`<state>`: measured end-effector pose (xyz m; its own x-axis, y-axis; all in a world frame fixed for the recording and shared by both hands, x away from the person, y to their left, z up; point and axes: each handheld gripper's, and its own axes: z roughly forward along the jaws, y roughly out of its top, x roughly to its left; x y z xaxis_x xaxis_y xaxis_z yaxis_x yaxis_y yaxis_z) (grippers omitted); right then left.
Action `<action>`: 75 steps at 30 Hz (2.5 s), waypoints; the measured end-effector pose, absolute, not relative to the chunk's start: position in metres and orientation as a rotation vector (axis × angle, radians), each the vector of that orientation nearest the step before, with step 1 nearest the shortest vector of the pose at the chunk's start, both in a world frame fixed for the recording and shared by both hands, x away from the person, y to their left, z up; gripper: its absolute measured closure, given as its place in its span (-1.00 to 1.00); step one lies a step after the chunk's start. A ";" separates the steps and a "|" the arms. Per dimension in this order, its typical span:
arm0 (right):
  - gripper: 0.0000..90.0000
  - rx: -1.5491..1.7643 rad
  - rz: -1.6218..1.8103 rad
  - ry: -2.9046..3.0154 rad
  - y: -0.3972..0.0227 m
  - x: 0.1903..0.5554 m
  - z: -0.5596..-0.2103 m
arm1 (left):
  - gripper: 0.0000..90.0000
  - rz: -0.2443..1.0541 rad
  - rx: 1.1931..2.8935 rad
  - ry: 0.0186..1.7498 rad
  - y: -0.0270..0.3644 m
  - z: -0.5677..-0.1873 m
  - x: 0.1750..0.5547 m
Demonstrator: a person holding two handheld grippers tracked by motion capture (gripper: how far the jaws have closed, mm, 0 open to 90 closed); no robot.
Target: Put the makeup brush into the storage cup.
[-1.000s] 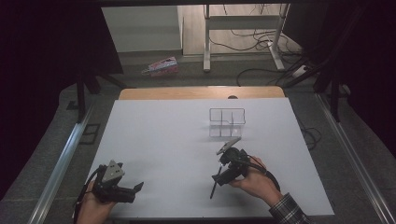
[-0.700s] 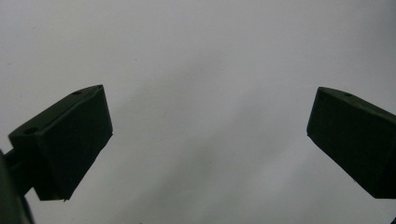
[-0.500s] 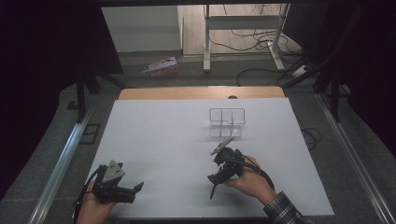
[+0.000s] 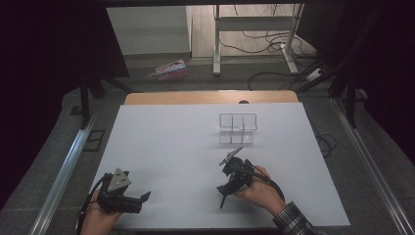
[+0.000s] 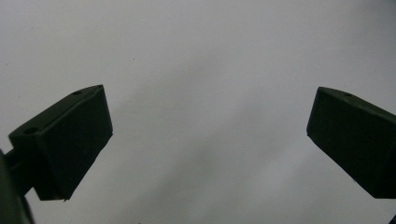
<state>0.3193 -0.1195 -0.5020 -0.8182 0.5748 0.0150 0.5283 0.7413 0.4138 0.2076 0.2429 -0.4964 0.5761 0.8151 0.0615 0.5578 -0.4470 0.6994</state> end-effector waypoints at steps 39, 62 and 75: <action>0.90 0.785 0.379 2.970 -0.128 0.323 -0.496 | -0.99 0.531 2.174 1.086 0.242 -0.496 0.207; 0.90 0.815 0.561 2.904 -0.143 0.319 -0.482 | -0.98 0.534 2.174 1.086 0.243 -0.496 0.207; 0.89 0.856 0.701 2.874 -0.154 0.319 -0.478 | -0.99 0.526 2.166 1.088 0.244 -0.496 0.207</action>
